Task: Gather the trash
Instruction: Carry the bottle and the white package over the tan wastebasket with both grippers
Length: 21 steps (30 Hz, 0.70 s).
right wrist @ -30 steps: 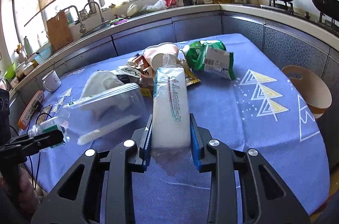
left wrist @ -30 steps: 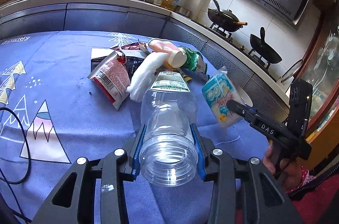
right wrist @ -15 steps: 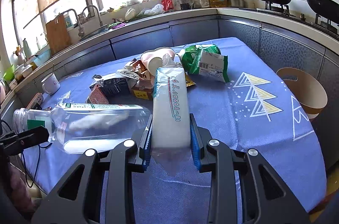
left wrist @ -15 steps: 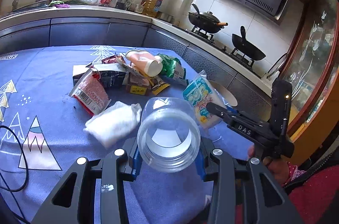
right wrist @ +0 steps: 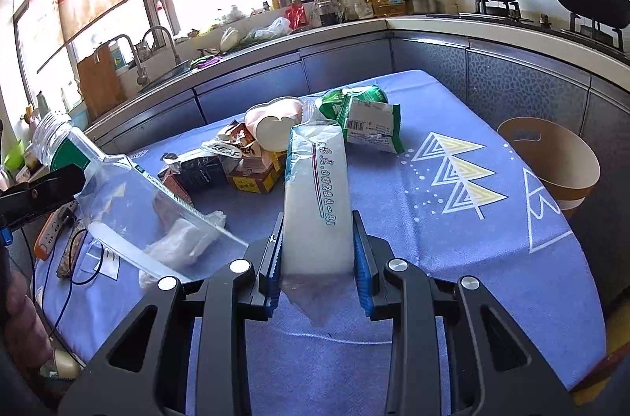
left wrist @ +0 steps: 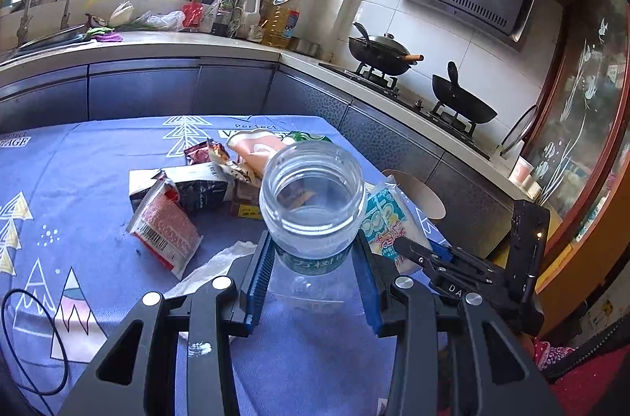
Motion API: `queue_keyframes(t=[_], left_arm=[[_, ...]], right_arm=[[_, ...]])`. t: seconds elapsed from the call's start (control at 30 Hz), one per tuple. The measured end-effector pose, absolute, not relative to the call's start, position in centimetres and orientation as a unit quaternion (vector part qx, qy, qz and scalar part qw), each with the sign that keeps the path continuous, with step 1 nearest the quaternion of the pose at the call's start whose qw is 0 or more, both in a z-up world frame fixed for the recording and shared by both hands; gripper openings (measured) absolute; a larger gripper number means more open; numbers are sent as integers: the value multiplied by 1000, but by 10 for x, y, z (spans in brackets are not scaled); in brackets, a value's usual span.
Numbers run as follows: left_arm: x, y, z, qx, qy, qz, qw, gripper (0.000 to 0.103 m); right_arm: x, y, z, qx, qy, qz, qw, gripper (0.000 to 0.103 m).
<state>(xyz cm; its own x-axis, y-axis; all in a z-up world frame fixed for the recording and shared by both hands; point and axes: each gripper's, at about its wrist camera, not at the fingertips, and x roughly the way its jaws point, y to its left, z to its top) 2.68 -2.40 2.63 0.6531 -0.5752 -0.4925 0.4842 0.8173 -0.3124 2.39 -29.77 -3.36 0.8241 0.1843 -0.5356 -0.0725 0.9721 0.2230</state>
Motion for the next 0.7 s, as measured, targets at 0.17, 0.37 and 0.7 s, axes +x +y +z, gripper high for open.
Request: queue_keyframes(t=[0.17,0.37,0.7], left_arm=[[40,-60,37,-46,288,-316,903,41],[60,-112,44,-16,294,-343,892,40],[101,-195,65,3,291,-380,878,35]], right_arm=[[22,-320,-30,112,274,41,954,30],[23,-350,-32,138,273,22,952,30],[38,-423,-14,166,234,-39,957,30]])
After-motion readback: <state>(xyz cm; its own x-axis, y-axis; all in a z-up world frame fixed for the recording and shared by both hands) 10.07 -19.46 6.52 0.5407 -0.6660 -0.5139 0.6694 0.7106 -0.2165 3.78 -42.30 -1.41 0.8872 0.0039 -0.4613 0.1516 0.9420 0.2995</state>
